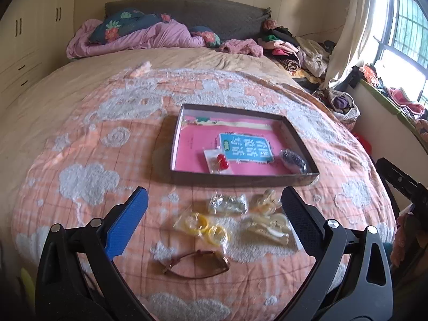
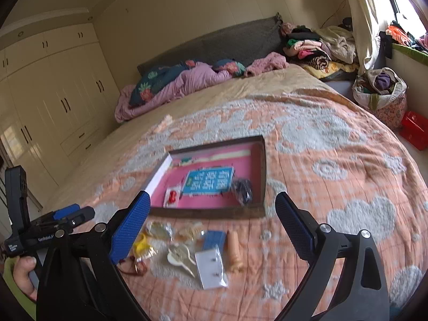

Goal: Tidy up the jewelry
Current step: 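Withdraw both open tools from the box back over the loose jewelry, then grasp the brown leather watch with the left tool while the right tool grasps the white earring card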

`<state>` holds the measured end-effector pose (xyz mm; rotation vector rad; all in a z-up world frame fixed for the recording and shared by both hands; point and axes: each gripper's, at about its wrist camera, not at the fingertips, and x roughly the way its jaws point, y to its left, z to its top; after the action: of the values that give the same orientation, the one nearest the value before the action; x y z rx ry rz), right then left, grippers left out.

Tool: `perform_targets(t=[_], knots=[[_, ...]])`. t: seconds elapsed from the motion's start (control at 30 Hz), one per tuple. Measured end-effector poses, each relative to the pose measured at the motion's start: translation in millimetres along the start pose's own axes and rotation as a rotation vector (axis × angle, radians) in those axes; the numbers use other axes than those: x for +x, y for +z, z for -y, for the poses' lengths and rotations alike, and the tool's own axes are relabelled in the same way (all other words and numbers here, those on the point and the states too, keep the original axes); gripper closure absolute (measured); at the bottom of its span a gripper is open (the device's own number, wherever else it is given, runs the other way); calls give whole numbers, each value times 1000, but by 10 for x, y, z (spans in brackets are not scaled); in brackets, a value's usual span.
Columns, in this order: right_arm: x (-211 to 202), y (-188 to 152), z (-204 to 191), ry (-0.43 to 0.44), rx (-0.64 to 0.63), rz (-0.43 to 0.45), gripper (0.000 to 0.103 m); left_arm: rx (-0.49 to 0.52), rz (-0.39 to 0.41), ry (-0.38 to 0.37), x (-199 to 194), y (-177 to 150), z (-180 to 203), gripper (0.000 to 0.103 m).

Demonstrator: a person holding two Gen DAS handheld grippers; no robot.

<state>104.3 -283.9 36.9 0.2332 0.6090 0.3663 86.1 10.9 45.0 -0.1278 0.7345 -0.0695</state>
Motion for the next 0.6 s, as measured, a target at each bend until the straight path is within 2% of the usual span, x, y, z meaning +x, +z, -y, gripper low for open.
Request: perform_targets(t=[0.33, 0.6], knots=[[-10, -274, -155, -17, -43, -71, 9, -26, -26, 19, -44, -237, -248, 10], [24, -449, -263, -25, -81, -116, 9, -19, -68, 25, -19, -477, -290, 10]])
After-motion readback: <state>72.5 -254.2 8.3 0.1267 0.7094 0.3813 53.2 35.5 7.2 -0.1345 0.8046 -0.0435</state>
